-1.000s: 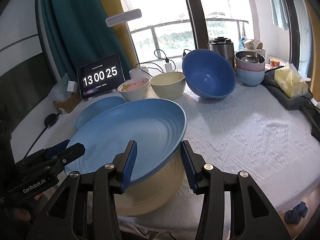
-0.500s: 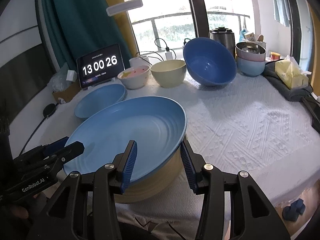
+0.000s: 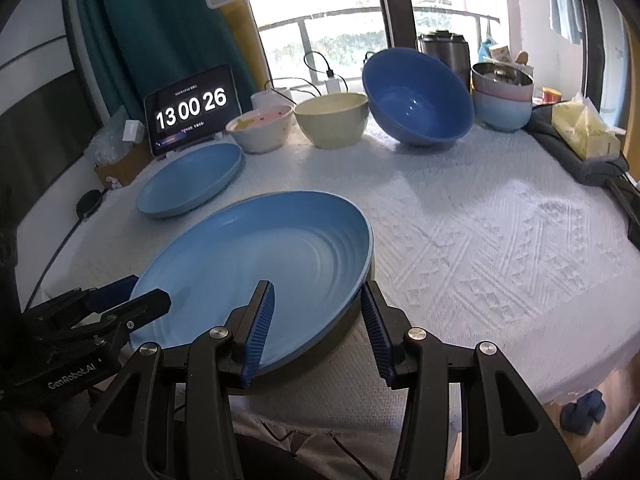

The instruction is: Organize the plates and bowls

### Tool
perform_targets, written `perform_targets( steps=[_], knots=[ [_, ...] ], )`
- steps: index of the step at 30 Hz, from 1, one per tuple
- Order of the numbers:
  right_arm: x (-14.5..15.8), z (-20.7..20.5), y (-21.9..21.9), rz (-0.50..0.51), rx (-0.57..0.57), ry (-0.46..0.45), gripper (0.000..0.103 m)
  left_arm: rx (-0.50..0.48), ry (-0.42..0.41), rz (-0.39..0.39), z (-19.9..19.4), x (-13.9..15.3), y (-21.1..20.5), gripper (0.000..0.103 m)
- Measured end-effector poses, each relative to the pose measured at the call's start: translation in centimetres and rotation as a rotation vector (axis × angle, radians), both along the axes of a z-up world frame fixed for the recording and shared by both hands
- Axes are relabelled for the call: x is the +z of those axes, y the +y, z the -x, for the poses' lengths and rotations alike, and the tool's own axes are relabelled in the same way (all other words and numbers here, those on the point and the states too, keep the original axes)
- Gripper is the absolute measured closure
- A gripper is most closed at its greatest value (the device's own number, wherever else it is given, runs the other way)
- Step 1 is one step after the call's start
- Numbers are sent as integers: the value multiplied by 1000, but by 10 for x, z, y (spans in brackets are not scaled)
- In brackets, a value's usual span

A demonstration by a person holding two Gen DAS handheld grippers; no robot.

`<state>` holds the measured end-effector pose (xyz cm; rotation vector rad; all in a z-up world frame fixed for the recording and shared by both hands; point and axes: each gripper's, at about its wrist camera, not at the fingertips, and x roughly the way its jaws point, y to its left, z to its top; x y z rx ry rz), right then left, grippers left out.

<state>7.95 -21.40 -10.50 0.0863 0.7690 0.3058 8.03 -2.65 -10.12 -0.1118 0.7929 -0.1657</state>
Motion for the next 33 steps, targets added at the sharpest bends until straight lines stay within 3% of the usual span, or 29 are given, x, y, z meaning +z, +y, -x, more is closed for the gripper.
perform_targets(
  steps=[9, 19, 26, 33],
  knots=[
    [-10, -8, -3, 15, -23, 24, 55, 23, -10, -45, -2, -4, 1, 50],
    [-28, -21, -9, 25, -64, 70, 55, 36, 35, -21, -12, -20, 6, 50],
    [-30, -25, 7, 37, -26, 63, 55, 5, 41, -22, -18, -21, 0, 50],
    [-29, -42, 3, 27, -51, 94, 62, -10, 70, -46, -38, -19, -4, 50]
  ],
)
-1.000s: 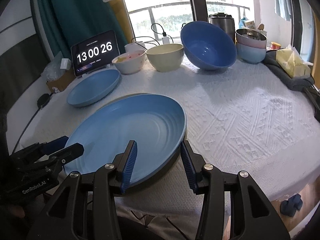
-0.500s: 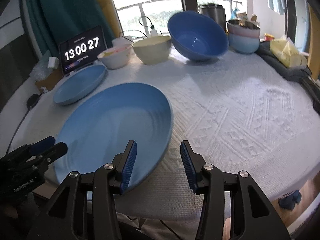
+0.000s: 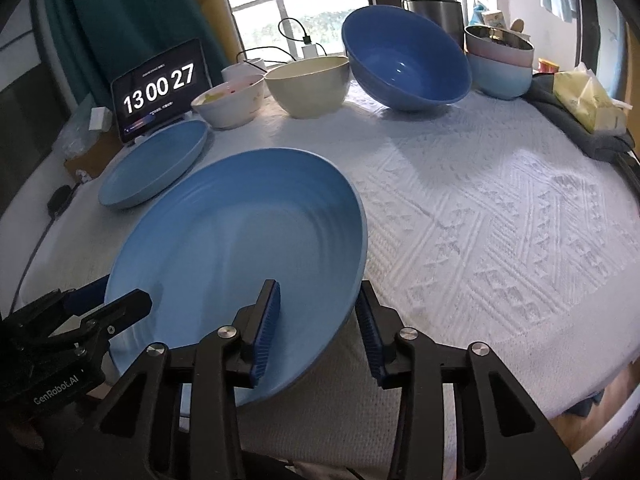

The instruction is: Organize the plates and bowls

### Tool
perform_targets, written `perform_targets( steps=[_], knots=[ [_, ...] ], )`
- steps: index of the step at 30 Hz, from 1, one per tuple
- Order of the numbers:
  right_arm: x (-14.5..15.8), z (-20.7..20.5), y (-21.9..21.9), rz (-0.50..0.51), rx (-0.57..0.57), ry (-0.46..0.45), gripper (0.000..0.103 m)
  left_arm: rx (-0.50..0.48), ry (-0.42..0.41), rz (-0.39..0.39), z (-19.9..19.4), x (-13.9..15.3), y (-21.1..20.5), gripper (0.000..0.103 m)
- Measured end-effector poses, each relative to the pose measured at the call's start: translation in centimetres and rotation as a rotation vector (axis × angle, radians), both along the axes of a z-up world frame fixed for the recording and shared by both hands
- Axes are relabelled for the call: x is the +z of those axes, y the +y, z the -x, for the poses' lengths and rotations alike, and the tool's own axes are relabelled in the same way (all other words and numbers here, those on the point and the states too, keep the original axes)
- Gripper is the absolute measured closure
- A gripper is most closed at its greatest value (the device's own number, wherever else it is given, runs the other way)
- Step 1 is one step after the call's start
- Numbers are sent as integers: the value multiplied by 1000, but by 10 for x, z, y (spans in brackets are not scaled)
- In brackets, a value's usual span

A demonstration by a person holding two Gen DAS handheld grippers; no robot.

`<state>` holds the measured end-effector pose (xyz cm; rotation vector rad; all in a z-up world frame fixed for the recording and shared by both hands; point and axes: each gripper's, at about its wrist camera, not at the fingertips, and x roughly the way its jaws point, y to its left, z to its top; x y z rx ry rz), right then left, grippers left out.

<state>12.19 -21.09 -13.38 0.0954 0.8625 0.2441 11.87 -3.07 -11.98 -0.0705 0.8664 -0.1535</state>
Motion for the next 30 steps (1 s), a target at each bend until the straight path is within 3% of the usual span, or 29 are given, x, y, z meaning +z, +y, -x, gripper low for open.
perform_targets(
  steps=[22, 30],
  knots=[
    [7, -72, -27, -24, -118, 79, 62, -108, 102, -53, -72, 5, -18, 50],
    [21, -78, -31, -15, -193, 48, 62, -42, 86, -22, -74, 11, 17, 49]
  ],
)
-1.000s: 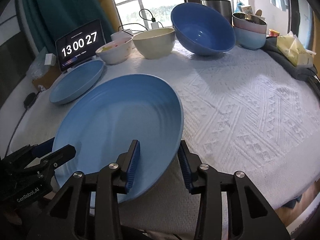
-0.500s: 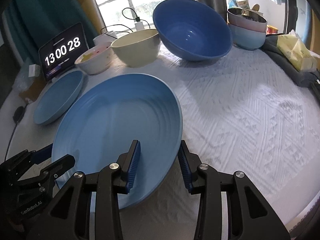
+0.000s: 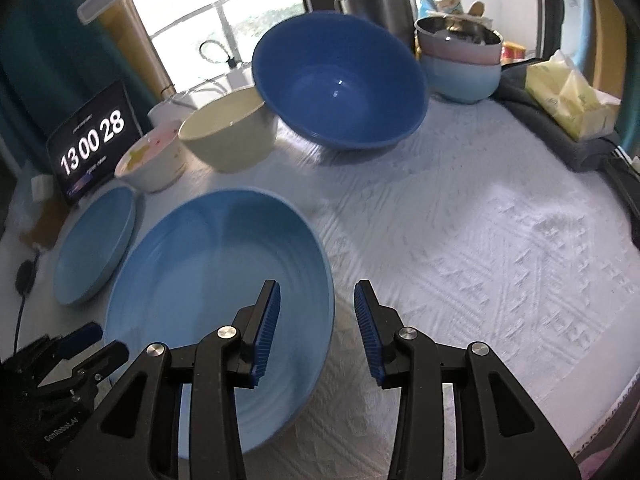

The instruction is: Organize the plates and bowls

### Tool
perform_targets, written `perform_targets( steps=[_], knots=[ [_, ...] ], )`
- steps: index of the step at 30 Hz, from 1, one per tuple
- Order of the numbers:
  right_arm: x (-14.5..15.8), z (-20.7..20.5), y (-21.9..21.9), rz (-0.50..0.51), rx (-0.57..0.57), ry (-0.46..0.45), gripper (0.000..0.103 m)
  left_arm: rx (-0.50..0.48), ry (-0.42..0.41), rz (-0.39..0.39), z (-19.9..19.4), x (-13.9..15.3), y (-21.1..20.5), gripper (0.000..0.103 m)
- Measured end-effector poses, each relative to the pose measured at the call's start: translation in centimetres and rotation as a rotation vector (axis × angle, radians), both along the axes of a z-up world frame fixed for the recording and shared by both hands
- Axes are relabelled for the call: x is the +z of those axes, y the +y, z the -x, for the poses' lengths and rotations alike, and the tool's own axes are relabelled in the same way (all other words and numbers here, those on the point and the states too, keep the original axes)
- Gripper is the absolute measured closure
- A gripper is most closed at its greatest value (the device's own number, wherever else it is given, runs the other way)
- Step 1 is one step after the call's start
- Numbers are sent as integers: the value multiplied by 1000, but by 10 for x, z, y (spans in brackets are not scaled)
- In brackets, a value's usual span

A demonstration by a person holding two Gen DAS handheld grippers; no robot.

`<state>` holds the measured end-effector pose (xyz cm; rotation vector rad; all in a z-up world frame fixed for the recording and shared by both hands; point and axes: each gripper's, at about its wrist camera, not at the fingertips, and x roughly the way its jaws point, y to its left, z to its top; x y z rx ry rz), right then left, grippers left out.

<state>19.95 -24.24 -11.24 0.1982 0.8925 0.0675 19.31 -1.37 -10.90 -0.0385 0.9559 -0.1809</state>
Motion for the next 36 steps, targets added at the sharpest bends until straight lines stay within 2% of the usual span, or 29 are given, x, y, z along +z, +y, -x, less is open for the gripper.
perform_targets(
  steps=[3, 11, 24, 36],
  knots=[
    [8, -2, 5, 12, -8, -19, 62, 21, -25, 24, 2, 5, 17, 46],
    [26, -12, 31, 33, 0, -52, 62, 62, -107, 39, 2, 21, 54, 46],
    [35, -32, 88, 39, 73, -67, 62, 133, -127, 45, -3, 25, 104, 46],
    [30, -44, 131, 41, 131, -60, 62, 211, -146, 29, -15, 25, 147, 46]
  ],
)
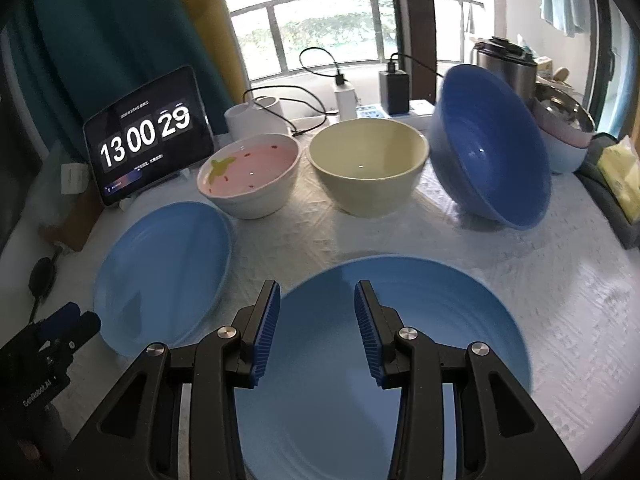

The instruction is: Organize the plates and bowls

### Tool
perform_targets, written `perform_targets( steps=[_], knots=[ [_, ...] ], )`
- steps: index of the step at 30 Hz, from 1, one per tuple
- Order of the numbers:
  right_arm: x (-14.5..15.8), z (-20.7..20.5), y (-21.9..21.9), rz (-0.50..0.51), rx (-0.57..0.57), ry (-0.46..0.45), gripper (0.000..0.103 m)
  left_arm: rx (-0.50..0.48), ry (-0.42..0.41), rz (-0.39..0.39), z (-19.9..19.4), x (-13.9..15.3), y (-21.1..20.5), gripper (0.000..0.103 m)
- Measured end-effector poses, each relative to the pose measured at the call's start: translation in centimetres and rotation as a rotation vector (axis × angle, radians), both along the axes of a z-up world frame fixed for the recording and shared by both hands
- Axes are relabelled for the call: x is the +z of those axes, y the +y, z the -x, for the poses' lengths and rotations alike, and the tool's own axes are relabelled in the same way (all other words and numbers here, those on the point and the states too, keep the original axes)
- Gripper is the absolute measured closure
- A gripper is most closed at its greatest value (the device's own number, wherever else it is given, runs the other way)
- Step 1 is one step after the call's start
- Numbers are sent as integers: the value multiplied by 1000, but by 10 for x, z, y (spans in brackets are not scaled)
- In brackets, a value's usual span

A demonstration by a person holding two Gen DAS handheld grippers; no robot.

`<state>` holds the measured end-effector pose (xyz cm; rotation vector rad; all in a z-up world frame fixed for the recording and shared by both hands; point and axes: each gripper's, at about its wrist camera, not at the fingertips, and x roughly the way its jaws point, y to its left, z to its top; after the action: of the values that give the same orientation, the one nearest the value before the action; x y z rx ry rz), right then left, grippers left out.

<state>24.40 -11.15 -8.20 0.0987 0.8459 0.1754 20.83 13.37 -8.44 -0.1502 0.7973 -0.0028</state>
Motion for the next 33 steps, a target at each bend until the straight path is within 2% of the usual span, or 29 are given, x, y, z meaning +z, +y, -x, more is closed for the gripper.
perform_targets(
  steps=[8, 17, 23, 28, 33],
  knots=[
    [-4, -13, 25, 4, 40, 13, 62, 45, 15, 5, -14, -9, 22, 46],
    [-13, -31, 63, -1, 137, 35, 62, 101, 18, -5, -34, -25, 39, 46],
    [-30, -46, 81, -7, 172, 86, 62, 150, 15, 15, -42, -32, 49, 46],
    [-41, -56, 89, 0, 177, 119, 61, 137, 80, 50, -53, -48, 55, 46],
    [-57, -71, 91, 12, 164, 207, 60, 125, 73, 28, -55, -50, 49, 46]
  ],
)
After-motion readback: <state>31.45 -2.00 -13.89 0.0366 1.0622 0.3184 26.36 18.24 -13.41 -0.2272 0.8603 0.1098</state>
